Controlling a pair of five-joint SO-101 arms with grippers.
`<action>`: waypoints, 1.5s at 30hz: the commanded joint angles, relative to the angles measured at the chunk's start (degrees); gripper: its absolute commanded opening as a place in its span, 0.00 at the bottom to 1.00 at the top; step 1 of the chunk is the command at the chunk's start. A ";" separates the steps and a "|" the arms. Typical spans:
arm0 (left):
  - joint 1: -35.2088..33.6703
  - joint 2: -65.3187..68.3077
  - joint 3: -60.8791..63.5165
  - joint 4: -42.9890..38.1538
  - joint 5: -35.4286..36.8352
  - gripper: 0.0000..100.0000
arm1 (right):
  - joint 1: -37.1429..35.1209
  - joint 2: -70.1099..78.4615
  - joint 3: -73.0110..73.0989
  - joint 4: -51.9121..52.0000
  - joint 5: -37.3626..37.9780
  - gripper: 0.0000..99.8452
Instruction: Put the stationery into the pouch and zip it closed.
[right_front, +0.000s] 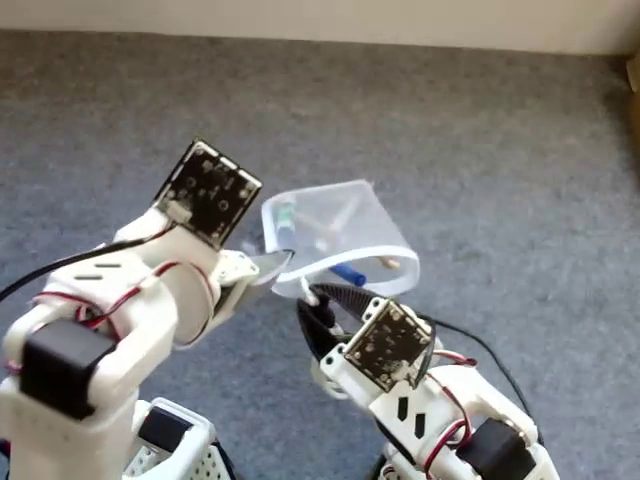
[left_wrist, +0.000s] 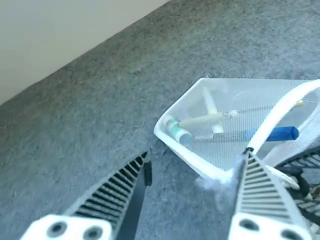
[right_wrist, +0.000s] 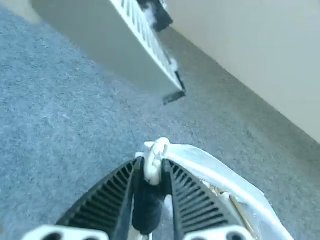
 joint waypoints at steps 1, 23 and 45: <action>-1.45 -0.92 -6.29 4.13 0.00 0.27 | 0.57 -0.66 -4.62 -5.93 0.00 0.00; -27.47 -20.53 6.29 7.74 -0.26 0.27 | 0.31 36.53 -38.29 -6.90 0.00 0.00; -18.07 -20.44 24.40 -8.44 13.45 0.27 | 0.66 22.73 -30.99 6.20 -6.77 0.01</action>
